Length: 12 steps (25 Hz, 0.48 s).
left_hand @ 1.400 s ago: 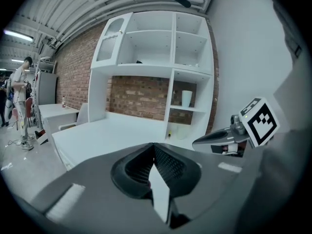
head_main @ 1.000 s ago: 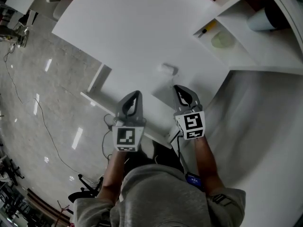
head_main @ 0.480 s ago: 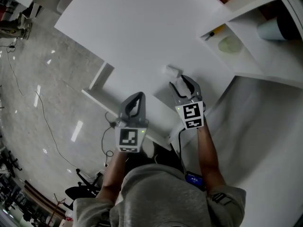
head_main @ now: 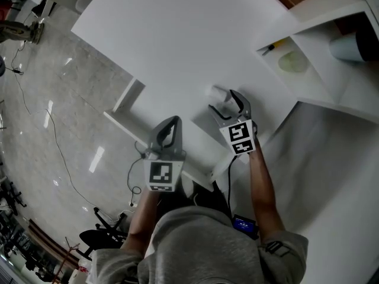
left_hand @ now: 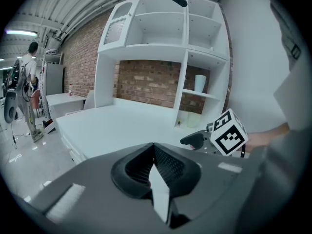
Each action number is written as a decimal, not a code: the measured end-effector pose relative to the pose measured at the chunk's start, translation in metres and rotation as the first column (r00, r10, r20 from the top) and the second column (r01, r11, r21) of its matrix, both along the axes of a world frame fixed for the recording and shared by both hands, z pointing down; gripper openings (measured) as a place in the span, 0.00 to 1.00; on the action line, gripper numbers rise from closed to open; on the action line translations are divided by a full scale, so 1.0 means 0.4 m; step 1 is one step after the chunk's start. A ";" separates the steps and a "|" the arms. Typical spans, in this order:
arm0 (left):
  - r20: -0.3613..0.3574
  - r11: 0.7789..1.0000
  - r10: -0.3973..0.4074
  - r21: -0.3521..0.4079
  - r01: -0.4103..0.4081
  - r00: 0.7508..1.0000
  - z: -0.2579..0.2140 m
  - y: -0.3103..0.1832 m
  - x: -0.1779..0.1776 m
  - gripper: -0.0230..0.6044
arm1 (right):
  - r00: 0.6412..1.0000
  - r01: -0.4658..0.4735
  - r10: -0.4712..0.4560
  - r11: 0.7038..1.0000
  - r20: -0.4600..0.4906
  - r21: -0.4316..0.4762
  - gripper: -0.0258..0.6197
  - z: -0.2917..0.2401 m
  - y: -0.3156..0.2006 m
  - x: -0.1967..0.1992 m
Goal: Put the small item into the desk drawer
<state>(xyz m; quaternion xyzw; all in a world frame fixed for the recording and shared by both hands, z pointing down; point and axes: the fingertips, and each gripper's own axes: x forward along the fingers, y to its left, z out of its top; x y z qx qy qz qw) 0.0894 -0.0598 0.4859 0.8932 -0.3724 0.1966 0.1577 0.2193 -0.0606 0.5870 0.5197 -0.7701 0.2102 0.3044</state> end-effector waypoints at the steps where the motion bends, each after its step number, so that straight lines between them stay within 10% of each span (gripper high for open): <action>1: 0.001 1.000 -0.002 -0.002 0.002 1.000 0.003 -0.001 0.001 0.06 | 1.000 0.003 -0.003 1.000 0.000 -0.006 0.59 0.007 -0.003 0.001; 12: 0.011 0.999 -0.022 -0.024 0.022 1.000 0.030 -0.018 -0.019 0.06 | 0.999 0.044 -0.045 0.996 -0.016 -0.082 0.52 0.067 -0.016 -0.005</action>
